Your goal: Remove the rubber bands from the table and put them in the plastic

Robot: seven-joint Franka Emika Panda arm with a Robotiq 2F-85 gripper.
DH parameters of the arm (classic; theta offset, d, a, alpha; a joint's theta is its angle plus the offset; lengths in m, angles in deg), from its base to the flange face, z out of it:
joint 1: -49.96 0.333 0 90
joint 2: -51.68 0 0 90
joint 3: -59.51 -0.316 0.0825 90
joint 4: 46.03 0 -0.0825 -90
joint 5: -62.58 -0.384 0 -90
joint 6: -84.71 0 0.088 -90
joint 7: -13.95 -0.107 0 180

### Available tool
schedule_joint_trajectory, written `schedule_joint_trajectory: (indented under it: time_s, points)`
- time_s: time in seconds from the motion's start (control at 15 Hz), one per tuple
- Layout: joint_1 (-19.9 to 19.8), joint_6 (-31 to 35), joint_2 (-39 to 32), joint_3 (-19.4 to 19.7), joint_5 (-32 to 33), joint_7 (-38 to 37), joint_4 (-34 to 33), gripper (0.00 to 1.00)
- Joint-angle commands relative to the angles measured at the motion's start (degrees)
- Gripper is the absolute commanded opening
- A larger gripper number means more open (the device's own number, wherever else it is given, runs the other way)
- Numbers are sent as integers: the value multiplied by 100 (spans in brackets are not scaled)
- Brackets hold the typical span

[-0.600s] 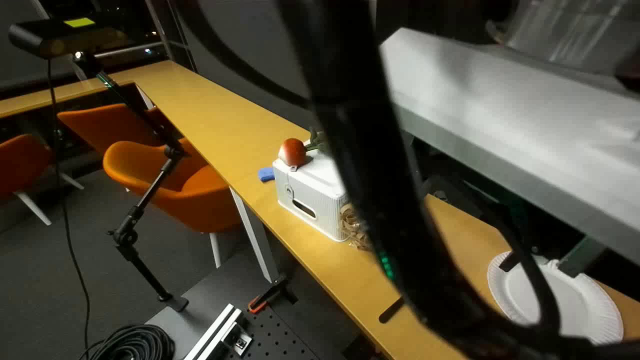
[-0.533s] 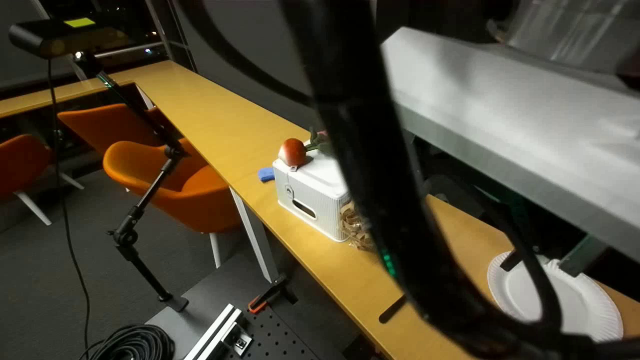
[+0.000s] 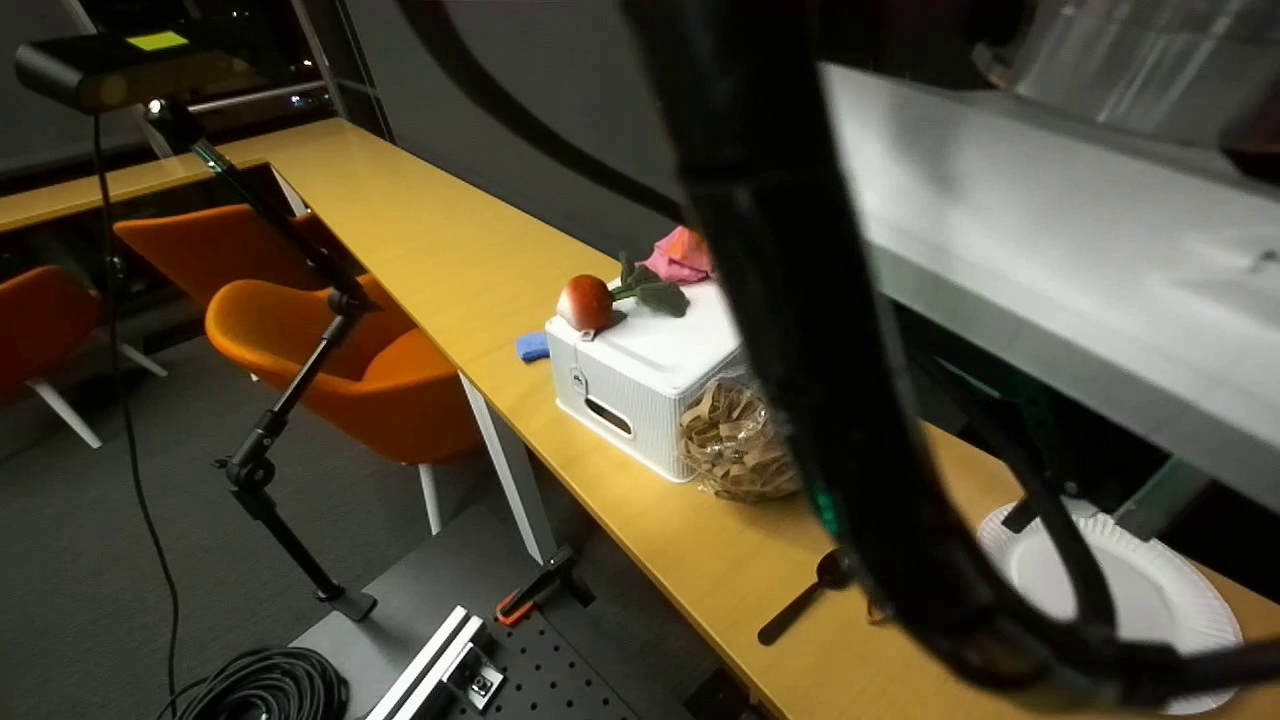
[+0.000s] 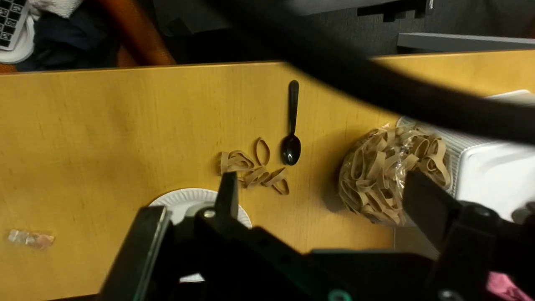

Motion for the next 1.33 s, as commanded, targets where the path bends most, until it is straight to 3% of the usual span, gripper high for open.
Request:
schedule_joint_trajectory:
  time_s: [0.0,0.27,0.47,0.67,0.93,1.07,1.27]
  points:
    - [-76,626,-551,-676,143,-1262,-264,100]
    - [-199,1344,-740,-1314,946,-2973,-35,100]
    - [-389,1315,-698,-1402,1594,-3989,234,100]
    - [-412,1626,-811,-1184,1246,-3723,506,100]
    - [-349,3060,-1470,-963,681,-3036,889,100]
    - [-238,3806,-2028,-1060,420,-2805,911,100]
    - [-97,4373,-2670,-1197,212,-2602,828,100]
